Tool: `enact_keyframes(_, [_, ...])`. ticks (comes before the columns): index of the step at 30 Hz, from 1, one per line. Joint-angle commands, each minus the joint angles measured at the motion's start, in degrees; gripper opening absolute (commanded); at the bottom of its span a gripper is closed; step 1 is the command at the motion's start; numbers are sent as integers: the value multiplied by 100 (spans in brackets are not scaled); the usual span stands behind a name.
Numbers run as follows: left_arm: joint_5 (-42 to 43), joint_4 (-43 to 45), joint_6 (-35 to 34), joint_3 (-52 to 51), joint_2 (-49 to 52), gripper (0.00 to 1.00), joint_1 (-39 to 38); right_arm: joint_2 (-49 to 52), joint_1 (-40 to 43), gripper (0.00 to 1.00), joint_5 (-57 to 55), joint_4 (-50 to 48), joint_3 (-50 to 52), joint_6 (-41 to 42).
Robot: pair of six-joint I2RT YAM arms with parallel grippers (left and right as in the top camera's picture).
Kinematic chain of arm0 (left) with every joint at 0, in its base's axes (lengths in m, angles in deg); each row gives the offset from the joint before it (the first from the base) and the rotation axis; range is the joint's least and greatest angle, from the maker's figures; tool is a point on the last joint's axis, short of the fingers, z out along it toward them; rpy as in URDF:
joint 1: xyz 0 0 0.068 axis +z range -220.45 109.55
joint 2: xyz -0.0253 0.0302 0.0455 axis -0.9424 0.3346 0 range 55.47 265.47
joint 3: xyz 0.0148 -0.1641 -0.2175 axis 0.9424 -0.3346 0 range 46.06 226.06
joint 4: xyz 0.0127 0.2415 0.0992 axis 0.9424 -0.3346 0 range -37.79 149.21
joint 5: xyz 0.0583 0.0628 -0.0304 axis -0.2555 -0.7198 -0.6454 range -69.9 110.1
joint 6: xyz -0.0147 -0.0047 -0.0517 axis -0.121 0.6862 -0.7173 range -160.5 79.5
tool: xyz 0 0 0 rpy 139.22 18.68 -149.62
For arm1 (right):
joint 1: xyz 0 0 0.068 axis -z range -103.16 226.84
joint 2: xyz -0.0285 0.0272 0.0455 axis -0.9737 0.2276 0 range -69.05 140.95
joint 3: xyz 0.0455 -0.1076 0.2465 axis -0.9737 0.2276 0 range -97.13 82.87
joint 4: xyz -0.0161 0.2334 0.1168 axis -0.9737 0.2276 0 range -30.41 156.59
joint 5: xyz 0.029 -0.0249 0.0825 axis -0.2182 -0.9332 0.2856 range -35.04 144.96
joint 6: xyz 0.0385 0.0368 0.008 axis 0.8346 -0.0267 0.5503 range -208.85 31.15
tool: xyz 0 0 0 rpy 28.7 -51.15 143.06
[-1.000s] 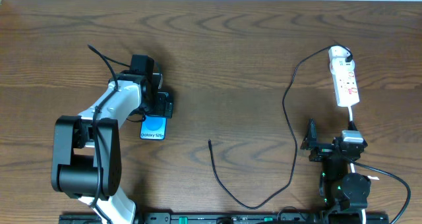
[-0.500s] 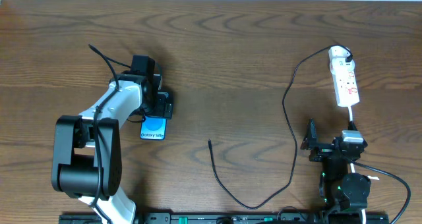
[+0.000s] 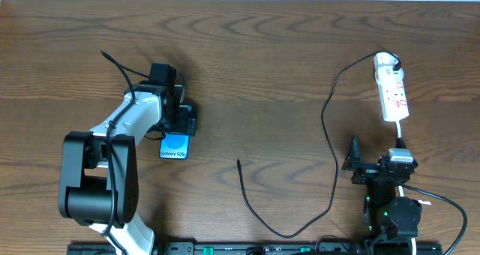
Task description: Plug charger to phone and switch on socket
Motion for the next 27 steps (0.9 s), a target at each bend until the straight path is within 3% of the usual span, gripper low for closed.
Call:
enact_keyframes(1, [-55, -133, -103, -205, 210, 99, 17, -33, -44, 99, -66, 7, 13, 74])
enact_keyframes(27, [-181, -181, -103, -205, 210, 99, 17, -33, -44, 99, -66, 7, 13, 74])
